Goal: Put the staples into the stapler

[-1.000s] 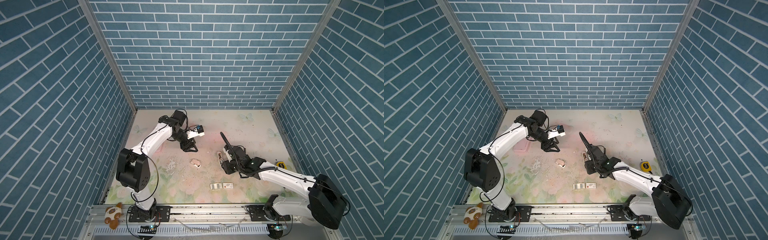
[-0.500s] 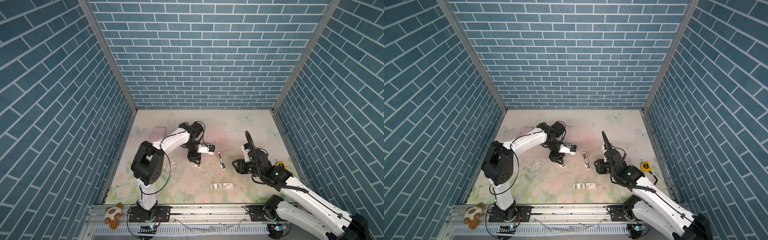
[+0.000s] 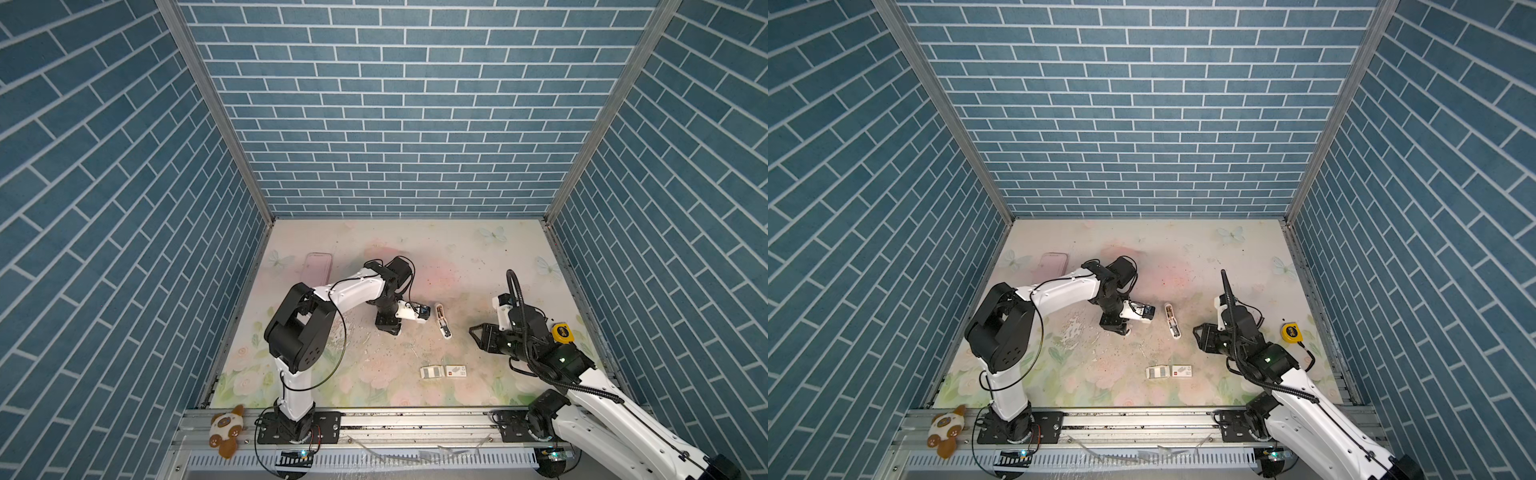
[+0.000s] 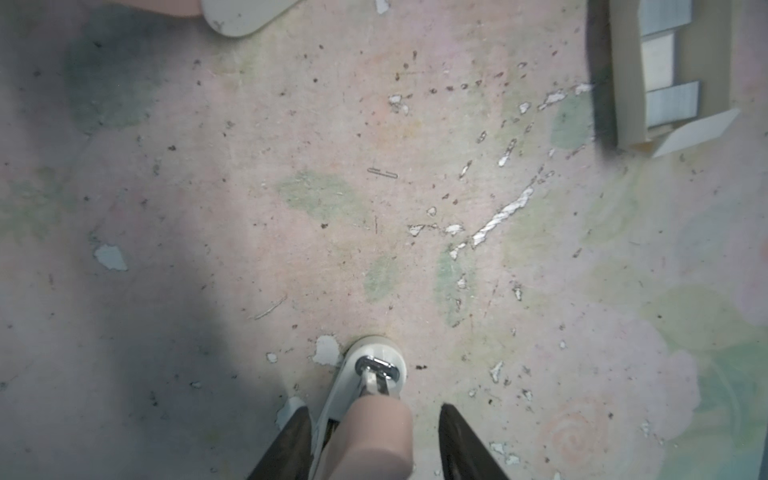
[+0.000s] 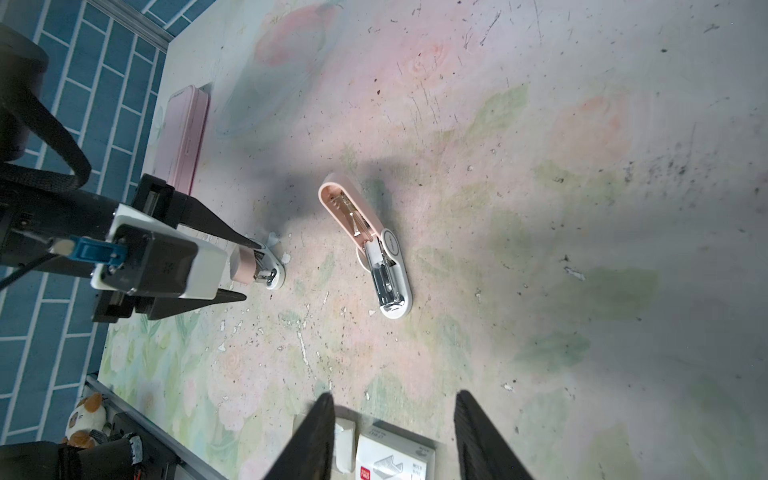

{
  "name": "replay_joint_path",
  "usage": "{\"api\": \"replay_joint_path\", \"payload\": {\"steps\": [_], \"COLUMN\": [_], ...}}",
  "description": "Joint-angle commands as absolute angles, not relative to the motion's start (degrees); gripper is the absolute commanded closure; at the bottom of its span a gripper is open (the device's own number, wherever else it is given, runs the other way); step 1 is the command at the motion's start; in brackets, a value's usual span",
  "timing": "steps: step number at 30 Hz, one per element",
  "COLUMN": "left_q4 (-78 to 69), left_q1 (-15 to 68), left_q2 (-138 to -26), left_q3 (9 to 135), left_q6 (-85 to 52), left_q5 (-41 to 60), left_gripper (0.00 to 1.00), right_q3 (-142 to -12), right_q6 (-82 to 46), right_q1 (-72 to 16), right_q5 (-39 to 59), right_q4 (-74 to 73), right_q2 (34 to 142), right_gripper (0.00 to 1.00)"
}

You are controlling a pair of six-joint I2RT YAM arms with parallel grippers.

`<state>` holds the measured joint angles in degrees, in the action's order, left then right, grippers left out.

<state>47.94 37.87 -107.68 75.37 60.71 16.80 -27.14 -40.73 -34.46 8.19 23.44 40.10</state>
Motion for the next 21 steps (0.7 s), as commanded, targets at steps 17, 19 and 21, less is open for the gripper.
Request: {"api": "replay_joint_path", "payload": {"steps": [17,19,21], "left_q4": [47.3,47.1,46.7], "left_q1": [38.2,38.2,38.3], "left_q2": [-104.2,-104.1,-103.9], "left_q3": [72.6,72.3,72.0], "left_q6": [61.5,61.4,61.4], "left_q5": [17.1,17.0,17.0], "left_gripper": [0.65,0.63,0.61], "right_q3": [-25.7,-25.7,-25.7], "right_q6": [-42.2,-42.2,-42.2], "right_q1": [-33.7,-33.6,-33.6], "right_q5": [9.0,9.1,9.2], "right_q4": [20.1,20.1,20.0], "right_q2": [41.1,41.3,41.4], "right_gripper": [0.53,0.53,0.53]}}
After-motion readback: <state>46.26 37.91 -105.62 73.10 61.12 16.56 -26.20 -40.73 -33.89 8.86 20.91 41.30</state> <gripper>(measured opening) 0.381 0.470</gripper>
